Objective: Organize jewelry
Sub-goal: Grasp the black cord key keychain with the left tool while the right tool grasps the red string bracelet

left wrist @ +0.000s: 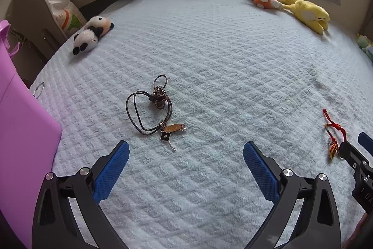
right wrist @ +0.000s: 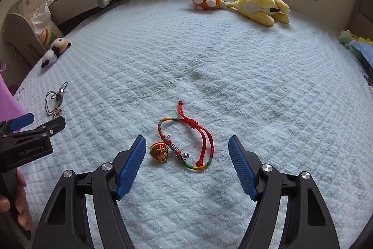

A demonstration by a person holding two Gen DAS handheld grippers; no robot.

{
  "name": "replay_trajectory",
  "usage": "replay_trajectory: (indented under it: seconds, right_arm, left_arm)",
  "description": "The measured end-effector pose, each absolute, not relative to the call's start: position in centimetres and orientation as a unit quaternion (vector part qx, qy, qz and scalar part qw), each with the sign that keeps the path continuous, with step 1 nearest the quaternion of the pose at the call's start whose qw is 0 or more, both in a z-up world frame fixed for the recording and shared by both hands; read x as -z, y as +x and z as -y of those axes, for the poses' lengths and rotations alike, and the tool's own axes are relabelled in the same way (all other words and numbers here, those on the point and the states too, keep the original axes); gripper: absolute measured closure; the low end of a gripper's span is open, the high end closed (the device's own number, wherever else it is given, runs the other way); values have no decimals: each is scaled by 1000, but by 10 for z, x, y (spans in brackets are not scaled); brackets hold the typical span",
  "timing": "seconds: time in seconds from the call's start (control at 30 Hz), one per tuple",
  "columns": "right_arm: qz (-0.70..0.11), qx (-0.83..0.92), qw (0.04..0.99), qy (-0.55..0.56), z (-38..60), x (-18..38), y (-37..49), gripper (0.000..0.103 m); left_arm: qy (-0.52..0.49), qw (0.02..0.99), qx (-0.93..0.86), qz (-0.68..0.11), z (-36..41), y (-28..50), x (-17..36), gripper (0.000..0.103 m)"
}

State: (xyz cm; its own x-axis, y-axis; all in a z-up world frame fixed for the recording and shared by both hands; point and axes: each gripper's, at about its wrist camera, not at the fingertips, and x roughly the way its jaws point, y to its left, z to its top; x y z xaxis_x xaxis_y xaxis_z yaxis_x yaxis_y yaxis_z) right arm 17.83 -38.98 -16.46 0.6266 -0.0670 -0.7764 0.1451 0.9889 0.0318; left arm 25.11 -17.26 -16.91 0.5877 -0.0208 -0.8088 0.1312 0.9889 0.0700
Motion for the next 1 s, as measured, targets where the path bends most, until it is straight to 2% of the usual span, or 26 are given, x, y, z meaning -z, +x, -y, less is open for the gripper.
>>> replay_trajectory:
  seconds: [0.33,1.0]
  right_arm:
    - [-434,66,897,49,394,182,194,33]
    - [-444,71,893,32,384,196,208,34]
  left_arm:
    - [53,886,26,-461,164,276,192,6]
    - [57,891,26,-449,162,317,197,6]
